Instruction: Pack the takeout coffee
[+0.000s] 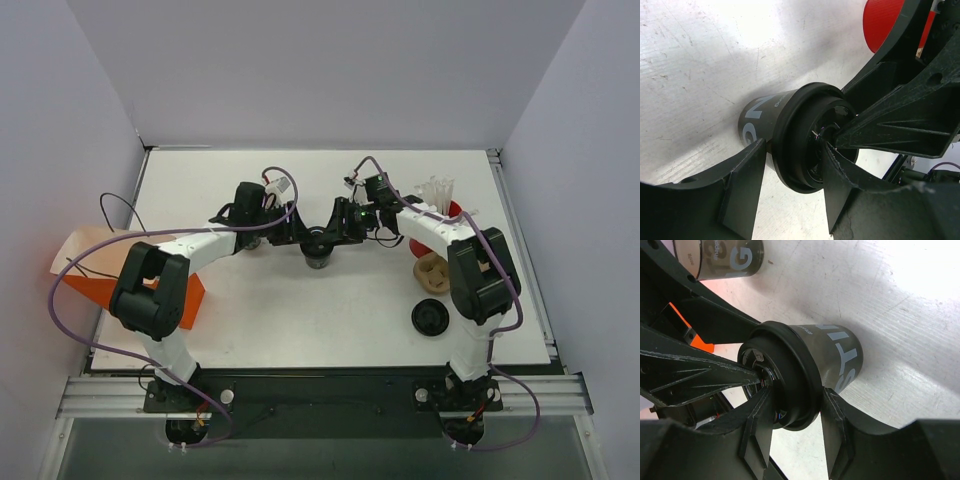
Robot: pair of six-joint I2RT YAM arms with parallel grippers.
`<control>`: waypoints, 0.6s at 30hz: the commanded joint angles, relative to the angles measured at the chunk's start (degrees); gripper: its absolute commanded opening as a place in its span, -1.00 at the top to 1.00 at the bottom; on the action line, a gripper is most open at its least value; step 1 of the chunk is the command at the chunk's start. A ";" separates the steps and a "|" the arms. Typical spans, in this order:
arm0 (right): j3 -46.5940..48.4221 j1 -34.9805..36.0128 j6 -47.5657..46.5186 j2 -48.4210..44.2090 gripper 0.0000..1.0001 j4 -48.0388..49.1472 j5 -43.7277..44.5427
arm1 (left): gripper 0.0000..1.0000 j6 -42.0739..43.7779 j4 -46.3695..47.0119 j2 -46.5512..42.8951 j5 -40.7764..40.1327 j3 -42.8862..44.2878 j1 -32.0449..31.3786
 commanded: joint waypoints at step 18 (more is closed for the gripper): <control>7.87 0.21 -11.07 6.03 0.56 -14.05 -3.37 | -0.16 9.32 -5.66 6.36 2.06 3.24 1.65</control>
